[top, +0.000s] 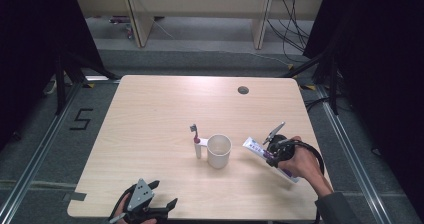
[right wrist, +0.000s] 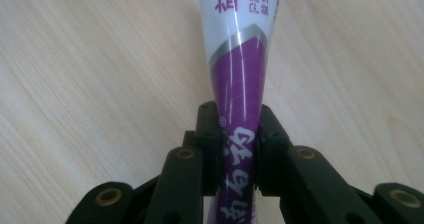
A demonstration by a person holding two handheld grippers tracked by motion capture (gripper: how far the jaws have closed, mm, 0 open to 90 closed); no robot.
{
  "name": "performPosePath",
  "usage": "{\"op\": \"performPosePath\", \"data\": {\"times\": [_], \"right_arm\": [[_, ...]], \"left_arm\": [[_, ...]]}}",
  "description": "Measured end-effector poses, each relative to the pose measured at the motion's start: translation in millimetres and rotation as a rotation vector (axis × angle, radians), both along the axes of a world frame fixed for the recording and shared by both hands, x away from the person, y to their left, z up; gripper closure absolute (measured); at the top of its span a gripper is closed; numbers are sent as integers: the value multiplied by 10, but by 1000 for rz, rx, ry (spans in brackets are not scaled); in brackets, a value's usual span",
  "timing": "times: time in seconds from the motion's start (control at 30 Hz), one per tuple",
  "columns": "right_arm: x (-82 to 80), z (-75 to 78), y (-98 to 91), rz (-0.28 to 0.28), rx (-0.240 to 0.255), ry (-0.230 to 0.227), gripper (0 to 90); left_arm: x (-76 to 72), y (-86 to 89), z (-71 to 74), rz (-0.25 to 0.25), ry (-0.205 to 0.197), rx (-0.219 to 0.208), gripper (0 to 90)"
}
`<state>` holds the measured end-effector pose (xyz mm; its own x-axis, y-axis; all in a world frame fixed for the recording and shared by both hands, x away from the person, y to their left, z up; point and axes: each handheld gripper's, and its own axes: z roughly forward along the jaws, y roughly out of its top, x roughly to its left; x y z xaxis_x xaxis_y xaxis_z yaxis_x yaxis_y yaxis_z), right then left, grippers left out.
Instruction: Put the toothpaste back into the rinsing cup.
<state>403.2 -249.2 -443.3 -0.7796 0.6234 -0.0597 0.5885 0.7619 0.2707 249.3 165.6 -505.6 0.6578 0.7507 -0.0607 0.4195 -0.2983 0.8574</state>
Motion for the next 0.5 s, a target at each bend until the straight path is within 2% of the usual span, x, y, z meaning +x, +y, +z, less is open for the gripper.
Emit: {"op": "performPosePath", "data": {"times": [0.03, 0.07, 0.1, 0.13, 0.2, 0.27, 0.33, 0.37, 0.4, 0.47, 0.5], "right_arm": [[6, 58, -28, -7, 34, -26, 770], [6, 58, -28, -7, 34, -26, 770], [10, 117, -51, -23, 69, -51, 770], [10, 117, -51, -23, 69, -51, 770], [18, 203, -85, -48, 121, -77, 770], [28, 225, -98, -35, 130, -91, 770], [24, 291, -113, -58, 159, -101, 770], [50, 331, -127, -54, 200, -137, 771], [59, 363, -133, -57, 213, -147, 771], [51, 385, -125, -79, 230, -152, 771], [46, 419, -119, -99, 259, -176, 771]], "left_arm": [[-1, -1, -1, 0, 0, 0, 172], [0, -2, -3, 0, -2, 0, 172], [1, -2, -4, -1, -2, 1, 172], [1, -1, -4, 0, -2, 1, 172], [0, 2, 0, 1, 1, 0, 172], [1, 3, -1, 0, 1, 1, 172], [1, 1, -1, -1, 1, 2, 172], [-1, 0, -1, 0, 0, 1, 172], [-1, 1, -1, 0, 1, 1, 172], [2, 4, -2, -1, 3, 3, 172], [4, 12, 2, -3, 3, 13, 172]]}}
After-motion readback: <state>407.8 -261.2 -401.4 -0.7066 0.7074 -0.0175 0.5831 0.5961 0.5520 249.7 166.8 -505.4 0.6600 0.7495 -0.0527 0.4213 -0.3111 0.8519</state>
